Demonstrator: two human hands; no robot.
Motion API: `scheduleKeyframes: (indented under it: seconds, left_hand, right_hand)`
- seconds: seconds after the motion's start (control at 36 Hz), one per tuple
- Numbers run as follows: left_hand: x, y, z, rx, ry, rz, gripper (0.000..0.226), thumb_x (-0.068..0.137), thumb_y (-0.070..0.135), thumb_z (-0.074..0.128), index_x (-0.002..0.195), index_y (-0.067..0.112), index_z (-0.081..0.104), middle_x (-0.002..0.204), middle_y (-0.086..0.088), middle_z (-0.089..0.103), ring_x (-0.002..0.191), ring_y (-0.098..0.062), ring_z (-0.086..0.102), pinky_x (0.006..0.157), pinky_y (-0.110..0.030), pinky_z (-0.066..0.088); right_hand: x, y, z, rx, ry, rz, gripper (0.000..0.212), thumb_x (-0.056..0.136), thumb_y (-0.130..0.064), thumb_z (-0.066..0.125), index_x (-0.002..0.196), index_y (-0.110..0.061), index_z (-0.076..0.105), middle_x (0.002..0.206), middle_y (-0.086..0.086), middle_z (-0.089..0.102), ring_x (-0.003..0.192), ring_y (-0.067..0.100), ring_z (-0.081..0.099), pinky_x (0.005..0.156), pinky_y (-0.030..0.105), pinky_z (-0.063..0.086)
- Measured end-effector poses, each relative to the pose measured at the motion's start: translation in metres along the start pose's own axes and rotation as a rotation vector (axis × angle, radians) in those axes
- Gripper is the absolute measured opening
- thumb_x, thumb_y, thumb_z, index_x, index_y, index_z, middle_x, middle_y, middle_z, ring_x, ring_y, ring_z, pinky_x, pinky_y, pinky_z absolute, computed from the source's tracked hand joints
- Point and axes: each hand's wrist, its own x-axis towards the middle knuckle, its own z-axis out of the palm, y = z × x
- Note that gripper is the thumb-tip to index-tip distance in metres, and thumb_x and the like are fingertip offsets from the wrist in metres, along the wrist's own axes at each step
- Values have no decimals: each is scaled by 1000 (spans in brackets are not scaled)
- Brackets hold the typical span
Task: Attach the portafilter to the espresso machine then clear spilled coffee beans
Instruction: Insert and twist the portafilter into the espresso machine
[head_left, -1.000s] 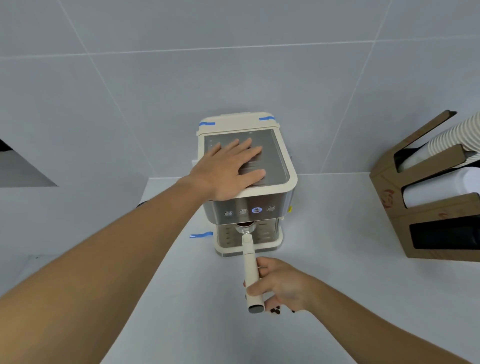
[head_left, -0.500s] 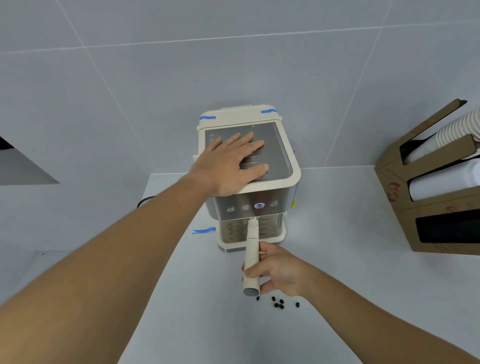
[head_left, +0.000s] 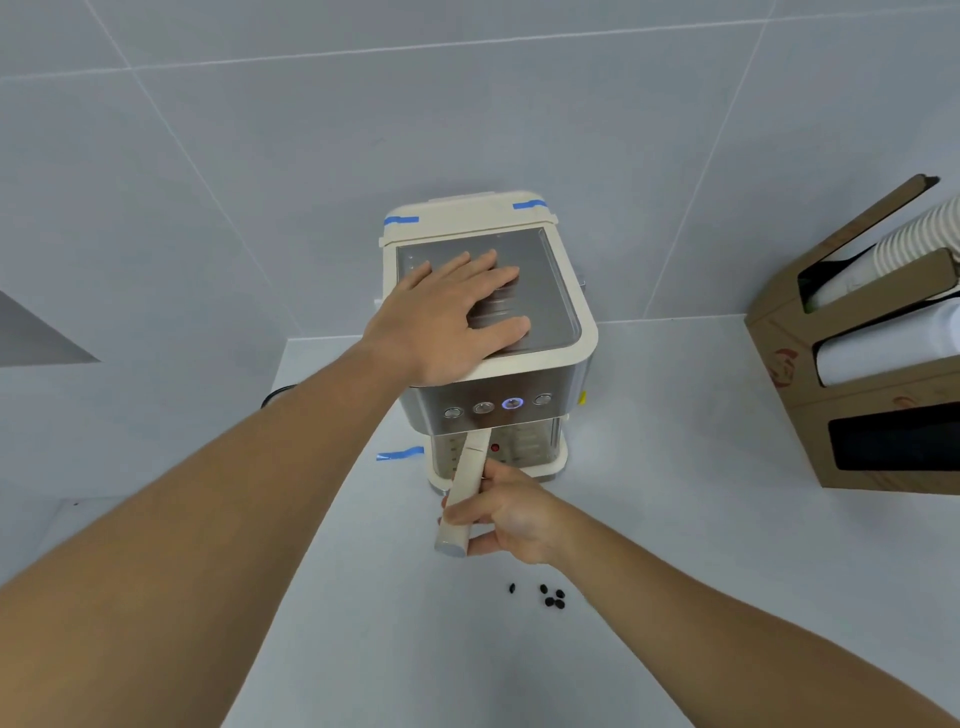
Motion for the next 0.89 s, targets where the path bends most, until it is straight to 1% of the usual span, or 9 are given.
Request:
scheduleKeyframes:
  seconds: [0.06, 0.14, 0.19, 0.33, 0.5, 0.58, 0.72, 0.81, 0.89]
  left_hand:
    - [0, 0, 0, -4, -1, -1, 66, 89, 66, 40, 149, 43, 28, 162, 16, 16, 149, -5, 8, 122, -38, 3]
    - [0, 0, 1, 2, -6, 2, 65, 89, 66, 39, 149, 43, 27, 162, 16, 16, 149, -5, 8, 122, -38, 3]
    - [0, 1, 1, 6, -7, 2, 65, 89, 66, 39, 149, 43, 27, 162, 16, 15, 149, -5, 8, 122, -38, 3]
    - [0, 1, 0, 0, -11, 5, 66, 89, 66, 39, 149, 43, 27, 162, 16, 15, 149, -5, 8, 122, -38, 2]
    - [0, 0, -1, -1, -10, -3, 66, 89, 67, 39, 149, 43, 28, 162, 17, 15, 149, -5, 8, 122, -37, 3]
    - [0, 1, -1, 0, -10, -5, 65, 89, 66, 39, 149, 43, 28, 162, 17, 15, 149, -5, 7, 122, -37, 3]
    - [-1, 2, -1, 1, -9, -9, 65, 89, 66, 40, 149, 43, 28, 162, 17, 15, 149, -5, 8, 122, -37, 3]
    - [-1, 2, -2, 1, -4, -12, 65, 89, 66, 40, 149, 43, 29, 162, 17, 16, 149, -5, 9, 122, -37, 3]
    - [-1, 3, -2, -6, -1, -14, 64, 89, 65, 41, 148, 43, 29, 162, 17, 16, 149, -4, 9, 122, -36, 3]
  right_hand:
    - [4, 2, 7, 31, 21, -8, 53, 75, 7, 72, 121, -15, 57, 95, 5, 64, 91, 22, 64, 67, 42, 59]
    - [10, 5, 17, 83, 45, -22, 52, 74, 7, 73, 118, -15, 55, 100, 8, 61, 86, 20, 64, 66, 42, 60]
    - [14, 5, 23, 121, 61, -33, 51, 74, 7, 73, 116, -16, 54, 104, 9, 60, 88, 21, 63, 67, 44, 60]
    - [22, 3, 39, 218, 91, -63, 53, 74, 5, 76, 118, -14, 53, 105, 8, 58, 92, 22, 62, 67, 42, 61]
    - [30, 1, 55, 329, 133, -101, 52, 73, 3, 77, 115, -17, 54, 114, 8, 60, 100, 23, 64, 60, 36, 60]
    - [32, 2, 60, 370, 131, -123, 49, 74, 4, 77, 111, -19, 55, 112, 7, 61, 100, 23, 64, 60, 35, 60]
    - [33, 4, 61, 399, 124, -140, 54, 74, 5, 76, 118, -16, 53, 108, 3, 59, 99, 21, 63, 60, 35, 60]
    - [34, 3, 63, 399, 129, -144, 55, 74, 5, 76, 119, -15, 53, 106, 1, 59, 99, 21, 62, 63, 38, 60]
    - [36, 1, 66, 411, 159, -132, 55, 73, 6, 76, 118, -14, 54, 103, -1, 60, 94, 17, 61, 66, 39, 62]
